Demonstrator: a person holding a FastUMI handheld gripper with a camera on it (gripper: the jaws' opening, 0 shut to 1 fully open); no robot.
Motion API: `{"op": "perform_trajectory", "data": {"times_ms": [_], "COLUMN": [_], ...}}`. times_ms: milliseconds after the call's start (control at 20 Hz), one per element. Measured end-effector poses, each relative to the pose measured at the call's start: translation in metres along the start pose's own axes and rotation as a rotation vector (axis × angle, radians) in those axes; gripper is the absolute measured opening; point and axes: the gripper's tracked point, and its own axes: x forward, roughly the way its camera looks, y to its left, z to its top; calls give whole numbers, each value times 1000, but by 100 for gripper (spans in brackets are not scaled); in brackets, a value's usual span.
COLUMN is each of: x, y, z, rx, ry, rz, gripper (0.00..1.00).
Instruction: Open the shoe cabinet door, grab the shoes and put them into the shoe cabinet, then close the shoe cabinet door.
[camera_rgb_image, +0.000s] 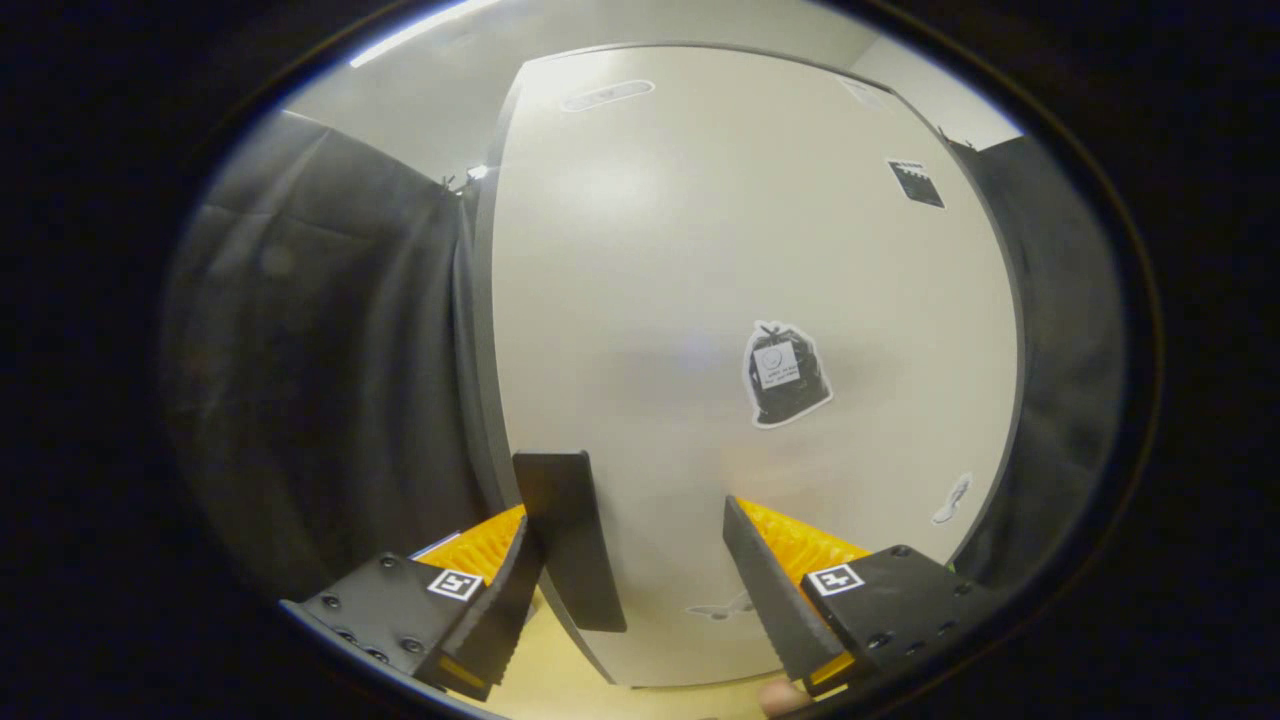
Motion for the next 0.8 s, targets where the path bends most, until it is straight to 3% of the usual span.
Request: {"op": "perform_trajectory", "data": {"times_ms": [800], "x": [-2], "y": [3], "z": [-1], "rx": [1], "ry": [-9], "rz": [16], "gripper": [100]}}
